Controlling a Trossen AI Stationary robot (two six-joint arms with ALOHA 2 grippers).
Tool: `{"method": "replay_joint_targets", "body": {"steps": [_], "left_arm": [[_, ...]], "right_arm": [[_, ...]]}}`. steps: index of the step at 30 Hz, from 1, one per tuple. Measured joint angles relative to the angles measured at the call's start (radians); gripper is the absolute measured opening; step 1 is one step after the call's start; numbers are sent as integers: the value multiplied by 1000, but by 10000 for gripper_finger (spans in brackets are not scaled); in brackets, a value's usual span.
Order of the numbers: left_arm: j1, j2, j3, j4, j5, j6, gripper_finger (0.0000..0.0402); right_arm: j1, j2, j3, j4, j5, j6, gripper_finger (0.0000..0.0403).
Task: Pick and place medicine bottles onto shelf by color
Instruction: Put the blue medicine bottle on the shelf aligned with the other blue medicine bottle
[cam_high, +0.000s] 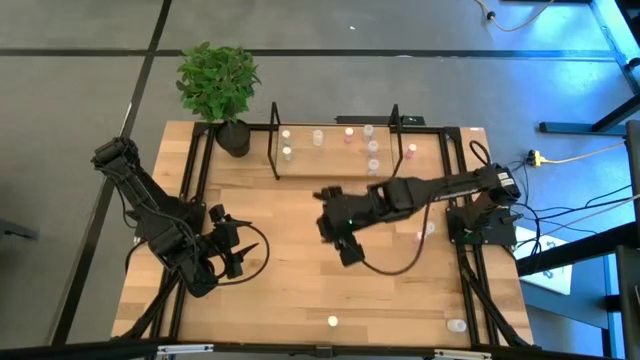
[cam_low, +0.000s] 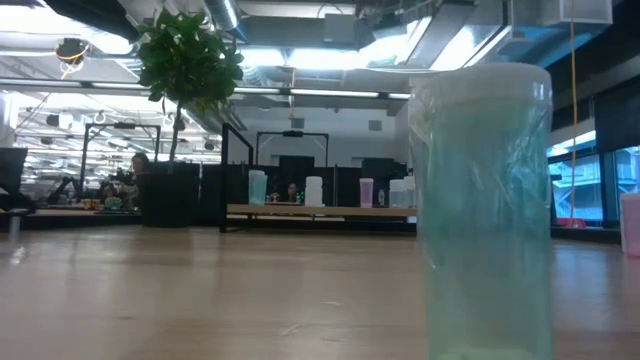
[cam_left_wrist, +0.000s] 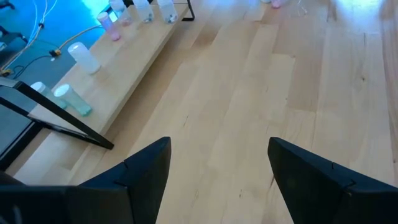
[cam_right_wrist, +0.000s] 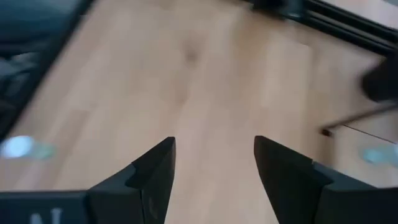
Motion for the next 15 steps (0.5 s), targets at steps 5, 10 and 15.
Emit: {"method": "replay_joint_targets", "body": {"steps": [5, 10, 15], "left_arm": [[0, 0, 0, 0, 0, 0, 263], [0, 0, 0, 0, 0, 0, 263], [0, 0, 0, 0, 0, 0, 263]], "right_arm": [[79, 1, 0, -4, -21, -1, 220], [131, 1, 0, -15, -17, 32, 220], [159, 1, 0, -13, -20, 126, 220]]}}
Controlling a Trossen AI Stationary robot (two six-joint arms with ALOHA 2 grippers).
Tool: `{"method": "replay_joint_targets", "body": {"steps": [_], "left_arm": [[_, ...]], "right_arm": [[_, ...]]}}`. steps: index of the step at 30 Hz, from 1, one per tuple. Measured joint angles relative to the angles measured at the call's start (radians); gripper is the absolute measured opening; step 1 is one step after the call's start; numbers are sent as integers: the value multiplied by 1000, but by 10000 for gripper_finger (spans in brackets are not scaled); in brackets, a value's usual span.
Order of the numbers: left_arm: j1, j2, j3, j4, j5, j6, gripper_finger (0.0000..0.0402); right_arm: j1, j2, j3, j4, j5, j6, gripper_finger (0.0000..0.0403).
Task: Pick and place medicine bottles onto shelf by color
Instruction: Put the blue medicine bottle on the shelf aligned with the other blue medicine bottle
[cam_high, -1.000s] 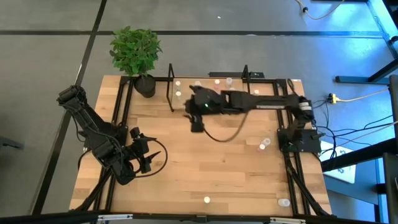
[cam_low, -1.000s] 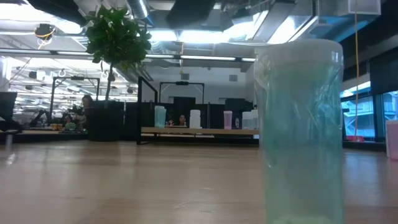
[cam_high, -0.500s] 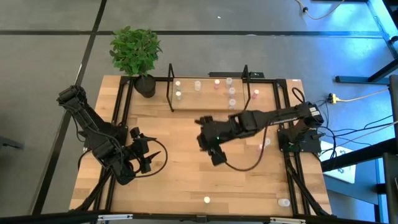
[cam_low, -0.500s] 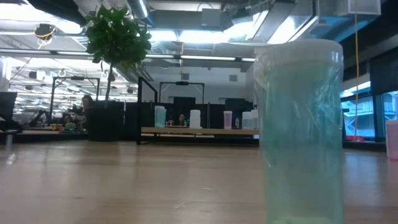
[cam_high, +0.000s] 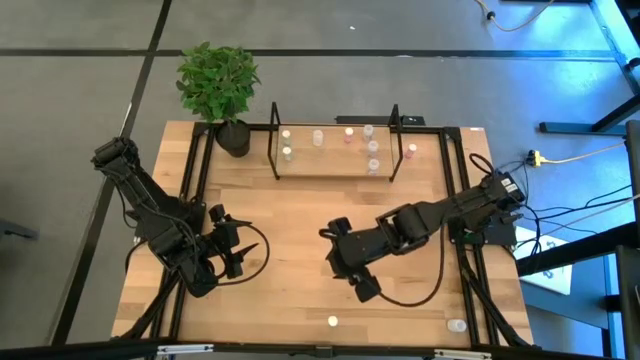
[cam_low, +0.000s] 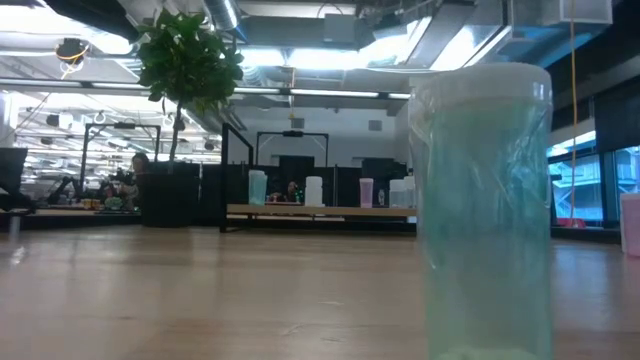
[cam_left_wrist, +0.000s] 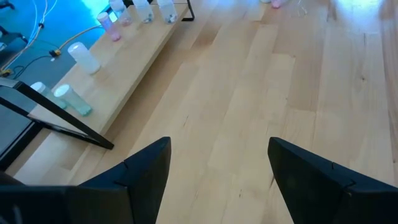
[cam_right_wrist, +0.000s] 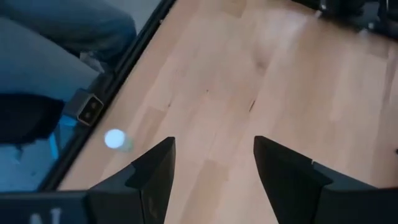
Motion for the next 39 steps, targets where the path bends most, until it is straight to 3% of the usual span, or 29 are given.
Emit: {"method": "replay_joint_targets", "body": {"steps": [7, 18, 24, 33, 39], "left_arm": [[0, 0, 0, 0, 0, 0, 263], [-20, 0, 0, 19, 6, 78, 263], [-49, 0, 0, 19, 66, 79, 263], [-73, 0, 0, 41, 76, 78, 263], [-73, 0, 0, 62, 71, 77, 263]], "right_arm": [[4, 0, -8, 11, 3, 158, 220], [34, 1, -186, 122, -38, 163, 220], [82, 2, -251, 233, -42, 101, 220], [135, 6, -260, 244, -75, 3, 220], [179, 83, -260, 317, -75, -58, 220]]}}
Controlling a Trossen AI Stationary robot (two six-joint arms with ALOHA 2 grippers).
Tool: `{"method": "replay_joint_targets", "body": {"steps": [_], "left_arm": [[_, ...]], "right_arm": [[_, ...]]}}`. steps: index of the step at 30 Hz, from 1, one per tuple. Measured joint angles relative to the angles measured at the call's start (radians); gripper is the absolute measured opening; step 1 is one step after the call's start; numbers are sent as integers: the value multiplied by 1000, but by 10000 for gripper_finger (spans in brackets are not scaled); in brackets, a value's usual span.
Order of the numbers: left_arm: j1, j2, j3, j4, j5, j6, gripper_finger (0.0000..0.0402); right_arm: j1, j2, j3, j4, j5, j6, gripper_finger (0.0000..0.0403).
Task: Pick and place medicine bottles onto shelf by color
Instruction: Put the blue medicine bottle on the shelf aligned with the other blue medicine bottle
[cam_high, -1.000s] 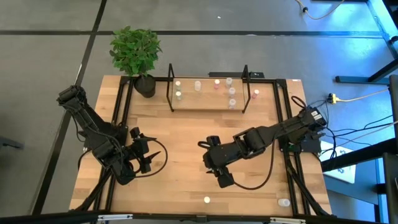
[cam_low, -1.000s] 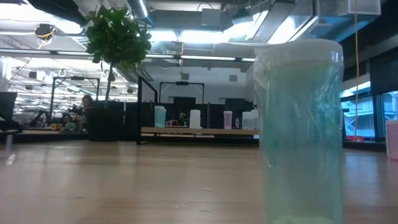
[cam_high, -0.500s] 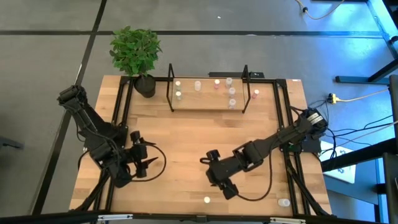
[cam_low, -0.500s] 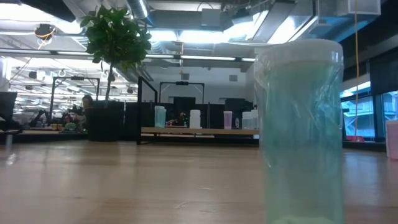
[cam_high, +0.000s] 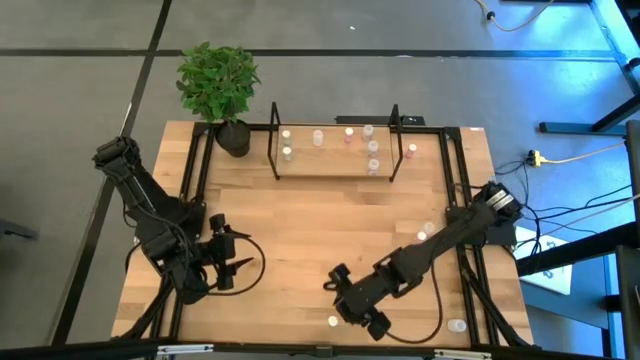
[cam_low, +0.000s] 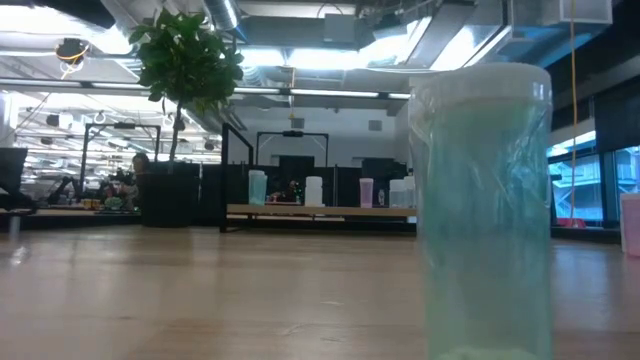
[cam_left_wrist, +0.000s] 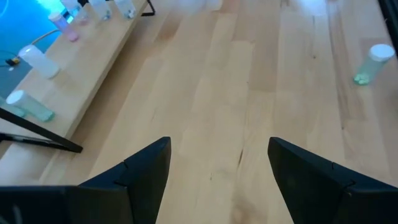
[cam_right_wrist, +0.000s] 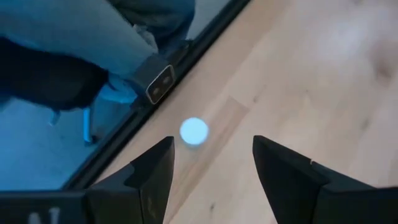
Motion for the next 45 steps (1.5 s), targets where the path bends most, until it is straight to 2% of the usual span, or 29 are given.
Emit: {"method": "replay_joint_targets", "body": {"steps": [3, 12, 16, 20, 34, 41, 45], "left_arm": [[0, 0, 0, 18, -2, 0, 263], [0, 0, 0, 31, 9, 0, 263], [0, 0, 0, 31, 12, 0, 263], [1, 0, 0, 30, 12, 1, 263], [1, 0, 0, 59, 50, 28, 263], [1, 0, 0, 59, 50, 28, 263], [1, 0, 0, 59, 50, 27, 263]], "right_arm": [[15, 48, 0, 52, 12, -66, 220], [-8, 143, 0, 102, 7, -121, 220], [-15, 150, 0, 120, -49, -120, 220], [-12, 150, 0, 134, -64, -119, 220], [9, 150, 0, 125, -63, -80, 220], [14, 150, 0, 127, -62, -120, 220], [14, 162, 1, 131, -6, -122, 220]]}}
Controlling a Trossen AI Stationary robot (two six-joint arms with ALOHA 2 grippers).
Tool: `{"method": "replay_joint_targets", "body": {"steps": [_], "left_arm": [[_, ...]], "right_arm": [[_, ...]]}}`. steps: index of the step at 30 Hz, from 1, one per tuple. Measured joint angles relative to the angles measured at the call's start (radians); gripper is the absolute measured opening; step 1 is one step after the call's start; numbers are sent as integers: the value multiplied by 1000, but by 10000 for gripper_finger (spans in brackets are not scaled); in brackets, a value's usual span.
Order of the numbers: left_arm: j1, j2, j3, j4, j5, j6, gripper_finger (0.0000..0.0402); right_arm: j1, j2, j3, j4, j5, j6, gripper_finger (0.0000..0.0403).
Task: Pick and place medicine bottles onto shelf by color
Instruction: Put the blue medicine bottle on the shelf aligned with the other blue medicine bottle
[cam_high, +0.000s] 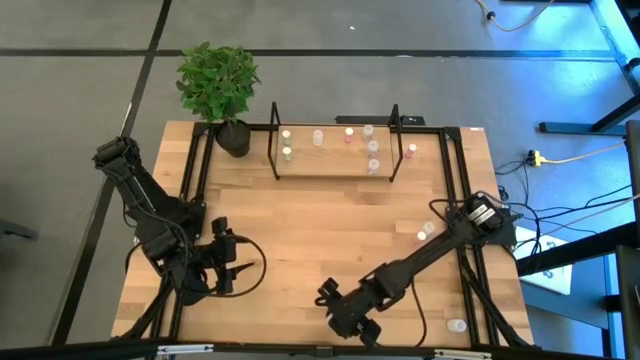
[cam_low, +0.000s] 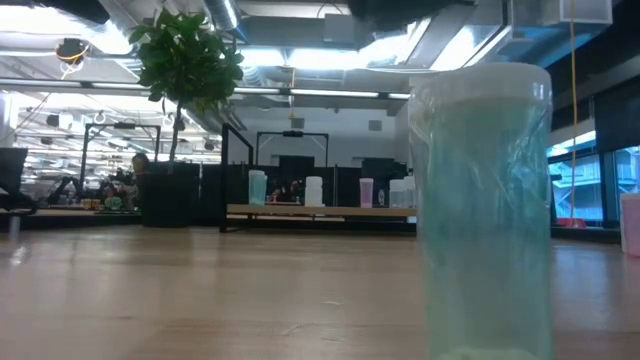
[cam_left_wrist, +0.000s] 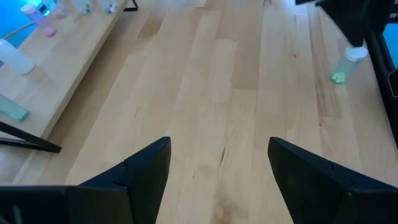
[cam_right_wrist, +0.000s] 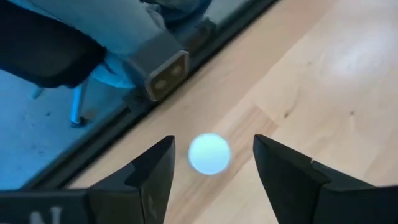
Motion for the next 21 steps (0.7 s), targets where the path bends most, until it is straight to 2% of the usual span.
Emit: {"method": "replay_joint_targets", "body": {"steps": [21], "left_arm": [[0, 0, 0, 5, 0, -1, 263]], "right_arm": [[-3, 67, 0, 26, -30, -6, 220]]}}
